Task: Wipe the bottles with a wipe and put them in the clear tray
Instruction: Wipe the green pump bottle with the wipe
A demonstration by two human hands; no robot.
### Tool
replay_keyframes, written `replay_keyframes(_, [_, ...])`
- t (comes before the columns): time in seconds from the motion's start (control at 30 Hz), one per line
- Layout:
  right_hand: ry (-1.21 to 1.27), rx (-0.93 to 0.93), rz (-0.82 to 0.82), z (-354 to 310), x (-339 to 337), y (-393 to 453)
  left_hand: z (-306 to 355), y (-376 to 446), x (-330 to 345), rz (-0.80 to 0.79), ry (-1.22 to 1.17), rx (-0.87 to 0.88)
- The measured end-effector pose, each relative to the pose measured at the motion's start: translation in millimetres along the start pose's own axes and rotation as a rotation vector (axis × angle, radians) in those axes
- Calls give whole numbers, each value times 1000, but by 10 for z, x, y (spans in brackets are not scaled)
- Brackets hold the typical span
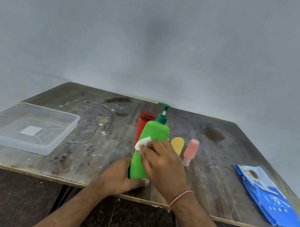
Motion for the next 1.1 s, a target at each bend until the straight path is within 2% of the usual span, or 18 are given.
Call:
replay_keyframes(0.3, [-31, -168, -139, 67, 124, -305, -57, 23, -4, -3, -8, 20])
replay_keyframes(0.4, [-41, -156, -111, 90, 79, -183, -76, 33, 2, -15, -9, -5])
replay_keyframes(0.6, [-69, -27, 53, 163, -17, 264, -70, 43, -6, -19, 49, -1])
replay_keyframes(0.73, [-83, 27, 61, 234, -26, 433, -31, 37, -8, -41, 80, 13])
replay_keyframes(0.87, [-68, 10, 24, 189, -14, 326, -44, 38, 10, -49, 83, 20])
replay_keyframes(1.1, [-2, -182, -143, 57, 184, -243, -77, 46, 39, -51, -26, 88])
Point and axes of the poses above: each hand's wrist, its own y-axis towards the middle knuckle, its own x-axis out of the palm, z = x × y, the point moved 1 cm from there along y, towards the middle knuckle, and after that the axes turned 13 degrees about x, right-handed, at the moved point
